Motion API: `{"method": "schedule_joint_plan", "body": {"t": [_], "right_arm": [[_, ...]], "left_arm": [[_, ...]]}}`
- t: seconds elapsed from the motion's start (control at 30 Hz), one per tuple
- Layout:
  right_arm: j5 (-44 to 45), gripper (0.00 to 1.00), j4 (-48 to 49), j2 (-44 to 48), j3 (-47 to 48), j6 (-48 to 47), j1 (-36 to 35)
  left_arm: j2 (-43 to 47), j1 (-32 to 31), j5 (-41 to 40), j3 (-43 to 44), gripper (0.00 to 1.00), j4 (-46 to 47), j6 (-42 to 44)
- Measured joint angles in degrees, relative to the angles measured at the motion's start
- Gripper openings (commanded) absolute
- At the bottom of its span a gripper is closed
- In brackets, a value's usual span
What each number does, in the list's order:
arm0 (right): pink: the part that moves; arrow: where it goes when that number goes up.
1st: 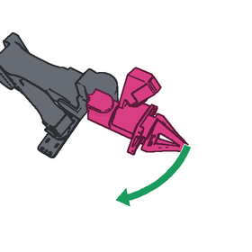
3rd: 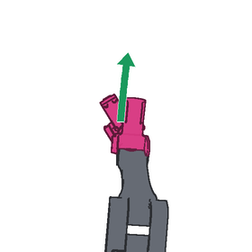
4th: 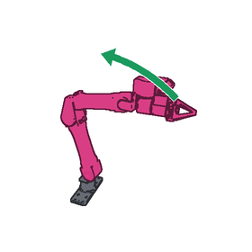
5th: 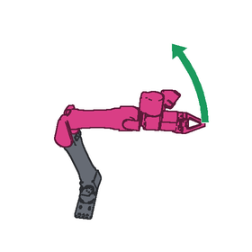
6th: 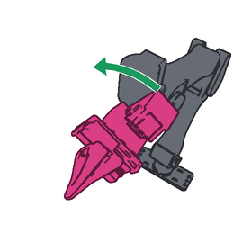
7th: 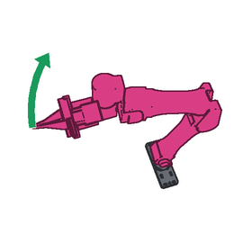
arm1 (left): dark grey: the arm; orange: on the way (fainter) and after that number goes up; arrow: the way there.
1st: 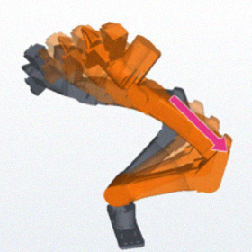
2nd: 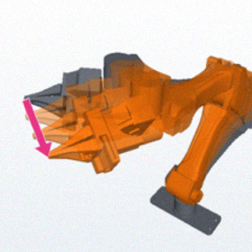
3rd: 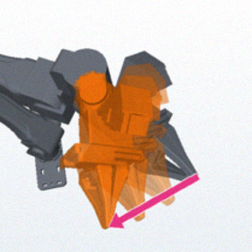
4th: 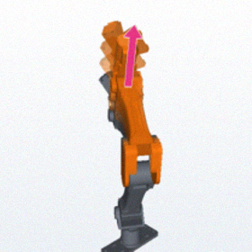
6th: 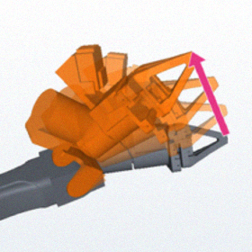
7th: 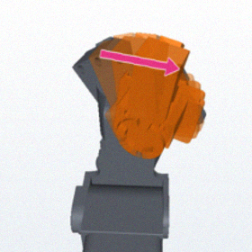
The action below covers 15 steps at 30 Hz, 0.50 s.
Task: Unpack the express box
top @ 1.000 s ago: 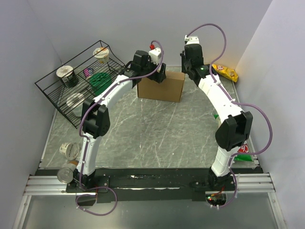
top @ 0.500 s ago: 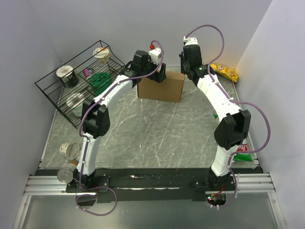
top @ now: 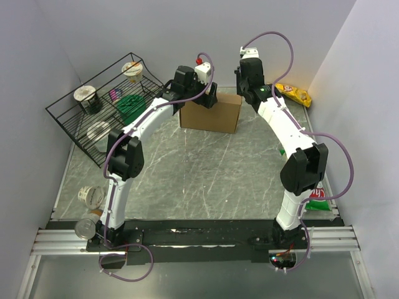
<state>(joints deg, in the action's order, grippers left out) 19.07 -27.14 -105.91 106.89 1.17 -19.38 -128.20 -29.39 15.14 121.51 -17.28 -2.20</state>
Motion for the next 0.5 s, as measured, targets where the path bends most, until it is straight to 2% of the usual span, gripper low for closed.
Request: {"method": "schedule_joint_plan", "body": {"t": [0.5], "right_arm": [[0.20, 0.00, 0.57, -0.22, 0.02, -0.63, 0.02]], "left_arm": [[0.00, 0.00, 0.02, 0.00, 0.89, 0.02, 0.00]]}}
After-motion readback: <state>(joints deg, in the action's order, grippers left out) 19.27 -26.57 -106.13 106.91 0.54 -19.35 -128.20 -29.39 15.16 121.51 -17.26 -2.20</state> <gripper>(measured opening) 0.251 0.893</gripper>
